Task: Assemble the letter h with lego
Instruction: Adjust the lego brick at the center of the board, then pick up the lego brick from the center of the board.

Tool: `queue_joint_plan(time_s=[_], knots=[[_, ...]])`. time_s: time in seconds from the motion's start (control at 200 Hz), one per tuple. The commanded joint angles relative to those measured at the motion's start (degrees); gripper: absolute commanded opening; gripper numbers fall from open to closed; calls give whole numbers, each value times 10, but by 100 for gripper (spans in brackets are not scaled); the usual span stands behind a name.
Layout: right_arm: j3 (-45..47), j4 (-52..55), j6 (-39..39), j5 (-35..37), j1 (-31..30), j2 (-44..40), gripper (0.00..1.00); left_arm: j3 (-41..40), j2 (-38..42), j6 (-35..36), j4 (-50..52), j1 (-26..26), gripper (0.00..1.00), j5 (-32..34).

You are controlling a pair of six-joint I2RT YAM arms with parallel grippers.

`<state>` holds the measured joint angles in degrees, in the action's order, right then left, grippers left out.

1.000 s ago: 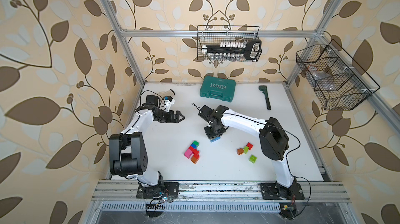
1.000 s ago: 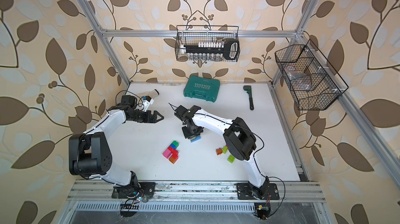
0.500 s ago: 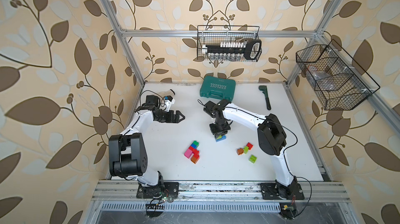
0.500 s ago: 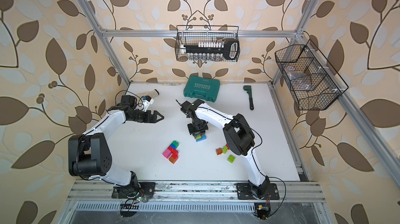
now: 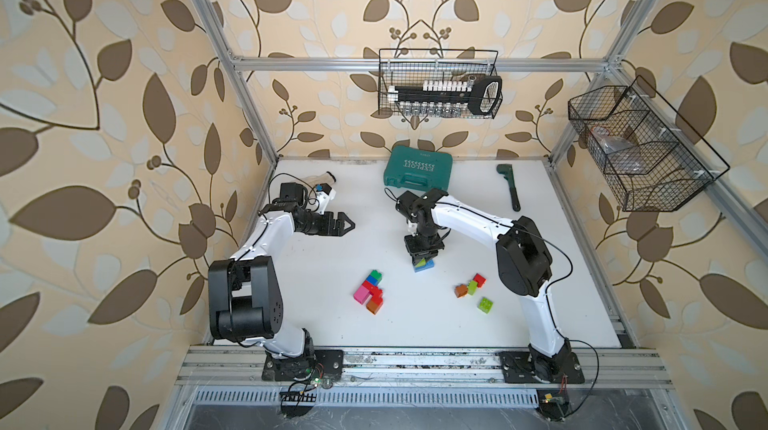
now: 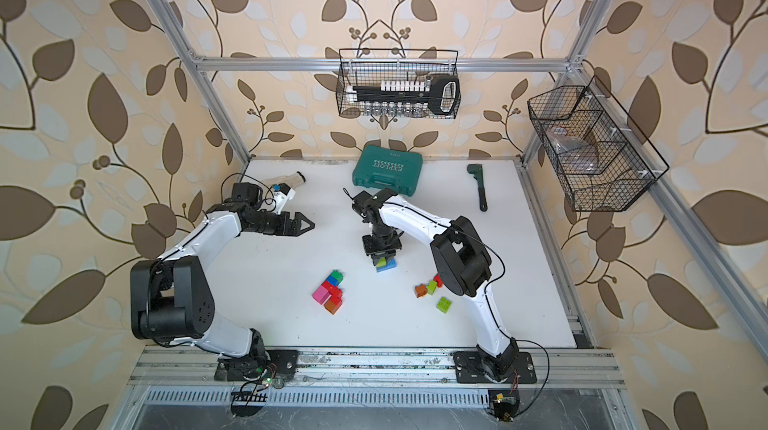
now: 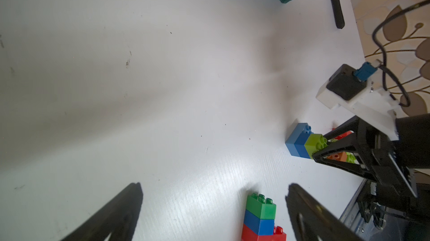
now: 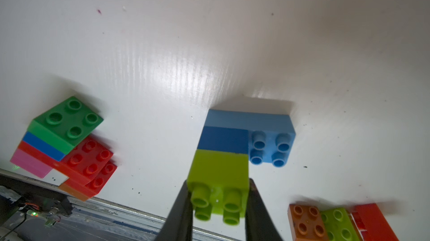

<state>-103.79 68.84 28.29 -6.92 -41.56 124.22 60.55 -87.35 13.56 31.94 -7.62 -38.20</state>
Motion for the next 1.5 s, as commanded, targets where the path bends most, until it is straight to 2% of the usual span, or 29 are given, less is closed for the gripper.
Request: queue_joint_plan(time_s=[0.0,0.045,0.125,0.225,0.35,0.54,0.64,0.74,0.865,1.06,1.13,1.235,1.365,1.495], knots=[[-7,6,11,79,5,21,29,5,34,19,9,-7,99,18],[-17,-1,10,76,6,14,40,-1,39,23,0,-7,99,24],[-33,-6,8,63,7,8,53,-2,39,43,-8,-7,99,28],[-43,-9,8,49,9,-8,59,24,31,74,26,-7,99,36],[-12,-21,17,62,9,-67,60,37,41,83,34,-6,99,18],[170,-87,67,118,34,-256,61,31,68,83,34,6,99,-52],[279,-104,90,154,42,-355,61,29,66,104,51,52,99,-37],[358,-88,123,151,67,-416,59,36,56,118,70,105,99,-8],[446,-108,231,166,93,-463,54,51,31,105,74,152,99,-6],[493,-173,305,143,130,-443,56,51,18,99,75,203,99,13],[496,-175,347,144,148,-415,59,56,17,100,88,204,99,21],[492,-177,397,110,167,-374,56,41,24,103,79,204,99,30],[522,-241,443,77,167,-364,59,43,24,101,84,204,99,31],[538,-278,441,62,164,-357,57,38,30,103,77,204,99,34]])
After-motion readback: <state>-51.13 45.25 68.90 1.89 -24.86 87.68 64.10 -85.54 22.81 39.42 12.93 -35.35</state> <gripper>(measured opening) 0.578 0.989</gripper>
